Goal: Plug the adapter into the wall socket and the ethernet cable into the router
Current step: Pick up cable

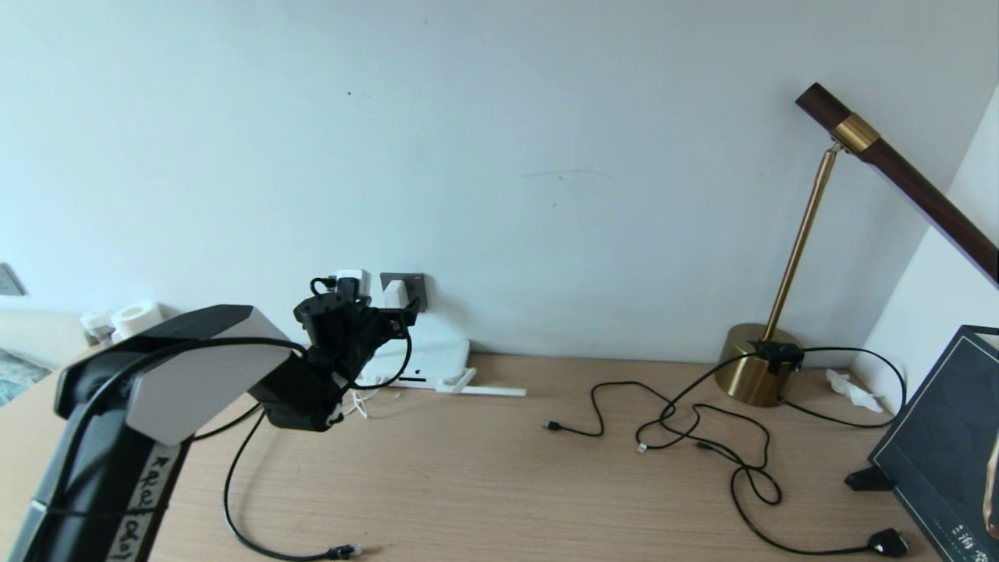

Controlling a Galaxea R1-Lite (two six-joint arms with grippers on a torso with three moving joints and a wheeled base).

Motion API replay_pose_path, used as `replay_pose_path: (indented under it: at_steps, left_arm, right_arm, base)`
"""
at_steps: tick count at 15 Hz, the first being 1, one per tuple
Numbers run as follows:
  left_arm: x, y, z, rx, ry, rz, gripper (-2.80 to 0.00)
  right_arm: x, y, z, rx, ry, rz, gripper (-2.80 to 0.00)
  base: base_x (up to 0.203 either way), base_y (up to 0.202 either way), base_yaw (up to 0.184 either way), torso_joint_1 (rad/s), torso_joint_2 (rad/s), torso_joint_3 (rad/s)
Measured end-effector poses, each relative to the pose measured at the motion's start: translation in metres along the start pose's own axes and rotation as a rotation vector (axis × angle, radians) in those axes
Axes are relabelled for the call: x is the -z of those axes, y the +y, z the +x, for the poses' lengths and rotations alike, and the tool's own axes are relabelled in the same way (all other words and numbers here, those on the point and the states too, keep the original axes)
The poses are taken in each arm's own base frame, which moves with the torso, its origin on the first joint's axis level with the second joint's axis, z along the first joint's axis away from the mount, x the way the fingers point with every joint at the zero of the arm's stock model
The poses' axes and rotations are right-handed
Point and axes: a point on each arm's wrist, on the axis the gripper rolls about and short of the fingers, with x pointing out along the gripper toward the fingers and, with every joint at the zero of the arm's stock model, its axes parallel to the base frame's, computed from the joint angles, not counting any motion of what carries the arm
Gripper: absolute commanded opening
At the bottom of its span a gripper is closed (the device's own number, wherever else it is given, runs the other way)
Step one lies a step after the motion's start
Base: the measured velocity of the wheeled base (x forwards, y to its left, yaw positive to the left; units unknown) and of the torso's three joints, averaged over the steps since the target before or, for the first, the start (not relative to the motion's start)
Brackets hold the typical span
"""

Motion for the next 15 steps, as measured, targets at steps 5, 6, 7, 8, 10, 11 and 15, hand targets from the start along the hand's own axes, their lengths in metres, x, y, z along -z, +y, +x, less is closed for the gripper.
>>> replay_pose_path:
  at_steps: [5, 6, 7, 8, 10, 11, 15]
  left_arm:
    - [-0.055, -0.006, -0.064, 0.069, 0.007, -0.002, 0.0]
    - [-0.068, -0.007, -0.08, 0.092, 0.005, -0.001, -2.8]
    - [-0.081, -0.007, -0.097, 0.12, 0.002, 0.003, -2.8]
    - [-0.093, -0.008, -0.115, 0.143, -0.004, 0.01, -2.8]
    - [-0.112, -0.007, -0.153, 0.179, -0.013, 0.022, -2.8]
    - [-0.119, -0.007, -0.174, 0.208, -0.01, 0.033, -2.8]
    - [-0.132, -0.007, -0.256, 0.361, 0.1, 0.098, -2.8]
  right_arm:
    - [0.0, 0.0, 0.0, 0.0, 0.0, 0.0, -2.8]
    - [0.0, 0.0, 0.0, 0.0, 0.0, 0.0, -2.8]
    - [0.0, 0.0, 0.0, 0.0, 0.0, 0.0, -2.8]
    - [0.0, 0.0, 0.0, 0.0, -0.001, 0.0, -2.8]
    - [0.0, 0.0, 0.0, 0.0, 0.0, 0.0, -2.8]
    - [0.0, 0.0, 0.0, 0.0, 0.0, 0.001, -2.8]
    - [0.0, 0.0, 0.0, 0.0, 0.0, 0.0, -2.8]
  base:
    - [0.0, 0.0, 0.0, 0.0, 0.0, 0.0]
    - [0.0, 0.0, 0.0, 0.0, 0.0, 0.0]
    - [0.0, 0.0, 0.0, 0.0, 0.0, 0.0]
    - [0.0, 0.0, 0.0, 0.0, 0.0, 0.0]
    - [0.0, 0.0, 0.0, 0.0, 0.0, 0.0]
    - [0.0, 0.0, 0.0, 0.0, 0.0, 0.0]
    - [0.0, 0.0, 0.0, 0.0, 0.0, 0.0]
